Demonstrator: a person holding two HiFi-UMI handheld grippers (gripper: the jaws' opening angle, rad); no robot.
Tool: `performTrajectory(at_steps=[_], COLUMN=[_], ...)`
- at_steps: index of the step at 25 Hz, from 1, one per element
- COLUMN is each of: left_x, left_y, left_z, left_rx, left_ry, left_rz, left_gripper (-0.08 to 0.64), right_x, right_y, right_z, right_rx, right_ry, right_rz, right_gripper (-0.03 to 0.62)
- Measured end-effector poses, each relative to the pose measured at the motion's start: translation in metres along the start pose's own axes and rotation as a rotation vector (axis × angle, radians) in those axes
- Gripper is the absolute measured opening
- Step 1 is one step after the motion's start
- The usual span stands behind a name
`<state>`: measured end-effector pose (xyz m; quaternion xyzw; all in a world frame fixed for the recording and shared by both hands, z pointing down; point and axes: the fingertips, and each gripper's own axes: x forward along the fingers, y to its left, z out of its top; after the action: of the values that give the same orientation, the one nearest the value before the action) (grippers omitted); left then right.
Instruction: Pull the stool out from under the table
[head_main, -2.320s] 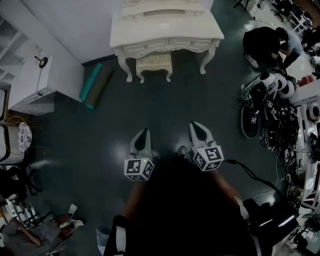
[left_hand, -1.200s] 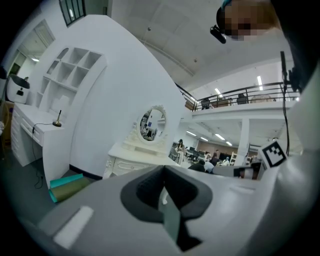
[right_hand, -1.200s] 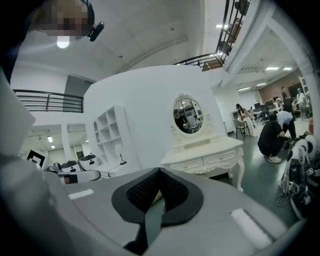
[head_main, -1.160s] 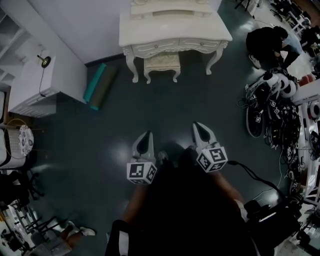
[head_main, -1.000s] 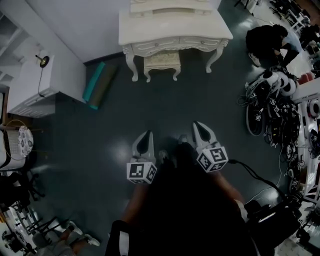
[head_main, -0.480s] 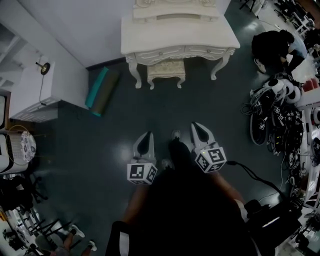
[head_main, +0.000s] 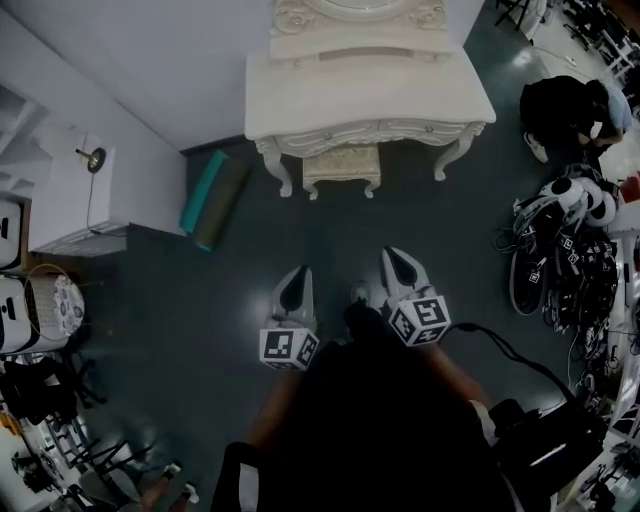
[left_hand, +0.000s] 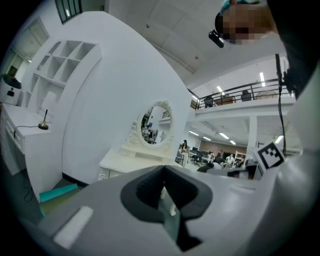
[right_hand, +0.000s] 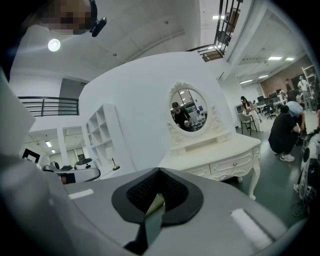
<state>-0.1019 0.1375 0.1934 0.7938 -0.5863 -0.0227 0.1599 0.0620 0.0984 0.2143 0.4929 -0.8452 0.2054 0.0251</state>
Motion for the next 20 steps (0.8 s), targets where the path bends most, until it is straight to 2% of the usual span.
performTrajectory(at_steps=[9,20], left_x=[0.071,0.165], left_y=[0.021,0.062], left_z=[0.012,0.011], left_rx=[0.009,0.004], left_ry=[0.012,0.069], left_rz=[0.023,-0.073], left_gripper=[0.009,0.009], right_x=[0.058,0.135], right_y=[-0.038,-0.074], right_z=[0.014,0.014], right_rx=[0.051,0.124], right_ry=[0.017,0.031], right_rz=[0.005,-0.098], right_gripper=[-0.003,-0.002])
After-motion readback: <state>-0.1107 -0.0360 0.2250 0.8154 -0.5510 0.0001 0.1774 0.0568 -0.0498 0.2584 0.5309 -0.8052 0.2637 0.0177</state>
